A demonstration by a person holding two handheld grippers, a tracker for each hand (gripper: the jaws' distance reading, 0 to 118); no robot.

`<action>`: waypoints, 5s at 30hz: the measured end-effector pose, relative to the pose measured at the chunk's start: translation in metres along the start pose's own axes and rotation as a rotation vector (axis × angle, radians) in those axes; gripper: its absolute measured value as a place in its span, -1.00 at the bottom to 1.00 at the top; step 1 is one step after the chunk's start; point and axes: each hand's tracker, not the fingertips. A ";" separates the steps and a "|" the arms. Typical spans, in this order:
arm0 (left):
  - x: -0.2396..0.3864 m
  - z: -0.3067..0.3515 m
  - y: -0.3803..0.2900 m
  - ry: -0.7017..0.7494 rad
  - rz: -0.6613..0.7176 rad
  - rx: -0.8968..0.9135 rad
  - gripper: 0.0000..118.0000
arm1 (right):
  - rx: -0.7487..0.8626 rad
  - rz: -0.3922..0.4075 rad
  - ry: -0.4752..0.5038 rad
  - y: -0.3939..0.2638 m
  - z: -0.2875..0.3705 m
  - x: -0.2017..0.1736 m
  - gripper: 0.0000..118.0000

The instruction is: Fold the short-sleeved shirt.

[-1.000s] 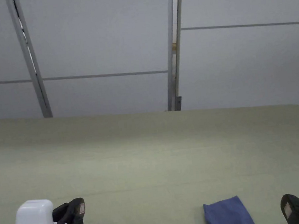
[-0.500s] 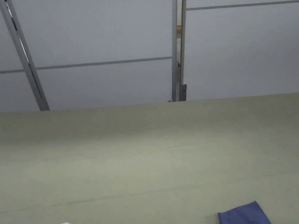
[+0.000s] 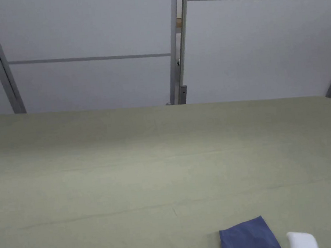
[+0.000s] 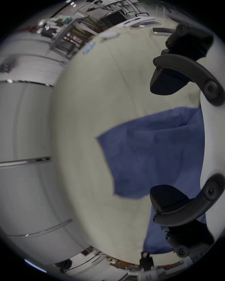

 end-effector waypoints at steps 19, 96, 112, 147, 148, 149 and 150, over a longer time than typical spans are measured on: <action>-0.027 0.112 -0.035 -0.039 -0.001 0.129 -0.96 | 0.214 0.151 0.133 -0.036 0.139 0.021 -0.96; -0.132 0.048 -0.186 -0.674 0.613 -0.227 -0.71 | 0.750 -0.074 0.302 -0.146 0.330 -0.001 -0.96; -0.098 0.128 -0.138 -0.492 0.198 -0.064 -0.71 | 0.759 -0.058 0.357 -0.157 0.334 -0.006 -0.96; 0.177 0.081 -0.218 -0.175 -0.496 0.077 -0.88 | 0.794 -0.191 0.288 -0.201 0.347 0.061 -0.96; 0.175 0.086 -0.216 -0.186 -0.487 0.088 -0.88 | 0.796 -0.198 0.286 -0.202 0.347 0.061 -0.96; 0.169 0.091 -0.212 -0.222 -0.460 0.096 -0.88 | 0.796 -0.200 0.286 -0.203 0.347 0.061 -0.96; 0.162 0.096 -0.209 -0.253 -0.423 0.094 -0.88 | 0.795 -0.202 0.284 -0.204 0.346 0.060 -0.96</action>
